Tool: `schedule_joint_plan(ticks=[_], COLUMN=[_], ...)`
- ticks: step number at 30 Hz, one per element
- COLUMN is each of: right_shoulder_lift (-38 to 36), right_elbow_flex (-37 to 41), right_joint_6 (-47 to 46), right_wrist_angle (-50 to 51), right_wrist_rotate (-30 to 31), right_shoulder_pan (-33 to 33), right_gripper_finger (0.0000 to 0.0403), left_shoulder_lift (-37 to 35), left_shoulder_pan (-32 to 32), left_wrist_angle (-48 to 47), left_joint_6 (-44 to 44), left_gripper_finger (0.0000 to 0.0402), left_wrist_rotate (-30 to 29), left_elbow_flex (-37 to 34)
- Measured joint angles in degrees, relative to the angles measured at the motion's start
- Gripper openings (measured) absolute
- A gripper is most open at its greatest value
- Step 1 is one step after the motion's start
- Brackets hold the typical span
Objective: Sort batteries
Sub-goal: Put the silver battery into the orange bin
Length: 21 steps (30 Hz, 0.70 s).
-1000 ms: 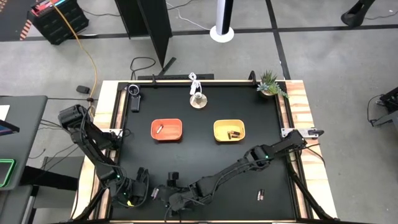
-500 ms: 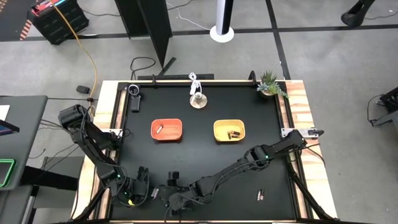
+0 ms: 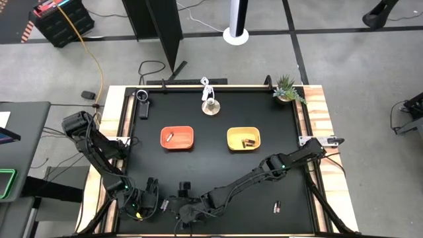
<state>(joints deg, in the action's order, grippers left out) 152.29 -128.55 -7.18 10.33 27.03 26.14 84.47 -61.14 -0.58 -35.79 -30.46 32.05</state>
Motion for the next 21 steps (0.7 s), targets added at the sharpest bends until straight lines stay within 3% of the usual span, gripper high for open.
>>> schedule_joint_plan(ticks=[21], right_shoulder_lift=[-0.07], right_elbow_flex=[0.03], right_joint_6=[-0.5], right_wrist_angle=[0.04], right_wrist_rotate=[0.02], right_shoulder_pan=[-0.41], right_gripper_finger=[0.0248], left_shoulder_lift=[0.0], left_shoulder_pan=[-0.42], left_wrist_angle=[-1.61], left_joint_6=[-1.28], left_gripper_finger=[0.0267], left_wrist_rotate=[-1.67], left_elbow_flex=[-0.02])
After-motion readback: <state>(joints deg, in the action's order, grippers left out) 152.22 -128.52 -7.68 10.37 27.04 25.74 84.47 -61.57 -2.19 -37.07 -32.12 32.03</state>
